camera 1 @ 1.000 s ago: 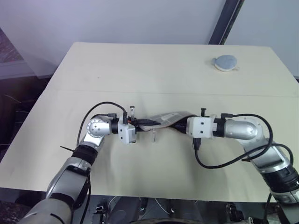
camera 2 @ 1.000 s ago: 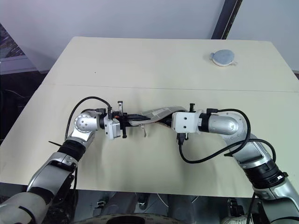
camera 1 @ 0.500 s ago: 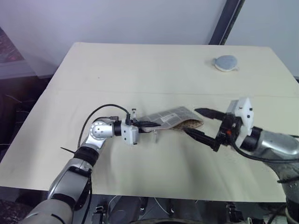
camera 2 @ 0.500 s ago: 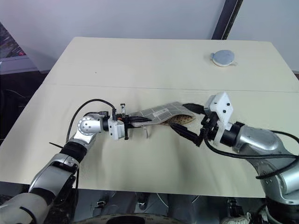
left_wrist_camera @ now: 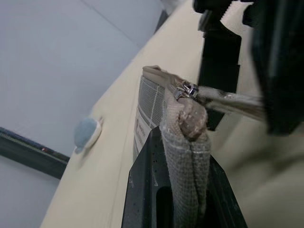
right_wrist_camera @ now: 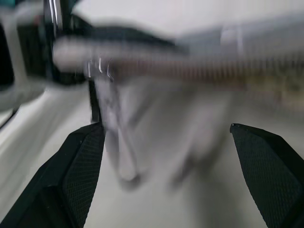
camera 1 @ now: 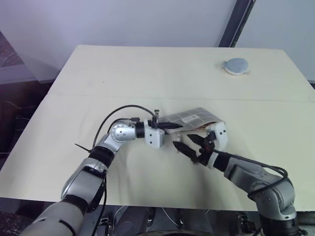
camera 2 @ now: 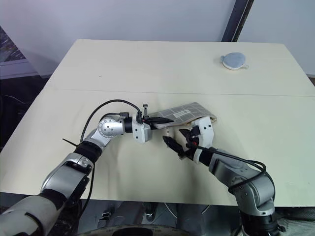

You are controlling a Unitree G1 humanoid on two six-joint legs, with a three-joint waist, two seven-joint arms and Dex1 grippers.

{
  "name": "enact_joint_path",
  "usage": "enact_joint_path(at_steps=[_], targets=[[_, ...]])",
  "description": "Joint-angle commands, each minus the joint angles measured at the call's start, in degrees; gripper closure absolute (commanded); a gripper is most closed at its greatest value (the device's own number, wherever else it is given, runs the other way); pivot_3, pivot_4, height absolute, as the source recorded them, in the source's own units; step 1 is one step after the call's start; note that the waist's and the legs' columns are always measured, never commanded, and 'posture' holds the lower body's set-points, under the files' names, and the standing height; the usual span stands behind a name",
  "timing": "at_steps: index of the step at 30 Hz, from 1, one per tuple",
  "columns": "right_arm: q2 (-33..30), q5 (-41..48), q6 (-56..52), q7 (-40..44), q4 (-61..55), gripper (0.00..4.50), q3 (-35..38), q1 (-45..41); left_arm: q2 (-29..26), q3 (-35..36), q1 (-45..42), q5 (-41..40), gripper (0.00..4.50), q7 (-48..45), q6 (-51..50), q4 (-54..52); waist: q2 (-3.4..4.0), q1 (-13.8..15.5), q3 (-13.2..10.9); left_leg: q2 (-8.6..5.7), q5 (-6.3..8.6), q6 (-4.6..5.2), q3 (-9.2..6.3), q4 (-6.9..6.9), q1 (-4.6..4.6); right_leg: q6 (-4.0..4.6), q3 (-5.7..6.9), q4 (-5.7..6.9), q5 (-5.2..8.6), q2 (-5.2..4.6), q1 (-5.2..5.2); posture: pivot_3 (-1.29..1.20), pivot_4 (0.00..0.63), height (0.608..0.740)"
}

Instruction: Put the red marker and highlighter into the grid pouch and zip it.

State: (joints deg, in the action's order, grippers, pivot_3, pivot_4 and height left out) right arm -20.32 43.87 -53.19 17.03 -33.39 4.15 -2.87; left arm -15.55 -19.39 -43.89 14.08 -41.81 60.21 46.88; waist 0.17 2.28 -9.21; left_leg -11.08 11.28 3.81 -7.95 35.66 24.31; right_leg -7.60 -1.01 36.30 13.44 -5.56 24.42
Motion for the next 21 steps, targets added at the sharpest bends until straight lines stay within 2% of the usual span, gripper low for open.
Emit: enact_joint_path(at_steps=[1,5,8,15,21], targets=[[2.3,1.7,0.4,-0.6,0.3,0.21,-0.5,-1.7,-0.2,0.2,-1.5,0.9,4.5,2.9,0.3,0.1,0.0,-0.1,0.0,0.0,0.01,0.01,0.0,-0.01,0.0,-0.09,0.0,0.0,-0.05,0.0,0.0,0.0,0.15,0.74],[4.5,1.6,0.1,-0.2,2.0,0.21,-2.9,-3.7,-0.4,-0.1,-1.5,1.7,4.5,4.5,0.1,0.2,0.01,-0.1,0.0,0.0,0.01,0.01,0.0,-0.02,0.01,-0.09,-0.01,0.0,-0.07,0.0,0.03,0.0,0.15,0.74],[5.8,0.7,0.6,-0.8,3.3,0.98,-4.4,-4.7,-0.2,-0.3,-1.6,2.3,4.5,5.4,0.0,0.0,0.01,-0.2,0.0,0.0,0.01,0.01,0.0,-0.02,0.0,-0.07,-0.01,0.01,-0.08,0.01,0.04,0.0,0.15,0.74],[3.2,-0.6,1.2,0.5,3.2,4.47,-3.2,-4.3,-0.2,-0.4,-1.6,2.2,4.5,6.3,-0.3,-0.4,0.01,-0.1,0.0,-0.02,0.01,0.01,0.0,-0.01,0.01,-0.06,-0.01,0.0,-0.1,0.01,0.03,0.0,0.15,0.74],[-4.7,-1.3,2.0,3.9,3.7,4.47,2.5,-2.2,-1.2,-0.2,-0.8,0.3,4.5,5.2,0.1,-0.9,0.01,-0.1,0.0,-0.02,0.01,0.01,0.0,-0.01,0.01,-0.07,0.0,0.01,-0.1,0.01,0.03,0.0,0.15,0.74]])
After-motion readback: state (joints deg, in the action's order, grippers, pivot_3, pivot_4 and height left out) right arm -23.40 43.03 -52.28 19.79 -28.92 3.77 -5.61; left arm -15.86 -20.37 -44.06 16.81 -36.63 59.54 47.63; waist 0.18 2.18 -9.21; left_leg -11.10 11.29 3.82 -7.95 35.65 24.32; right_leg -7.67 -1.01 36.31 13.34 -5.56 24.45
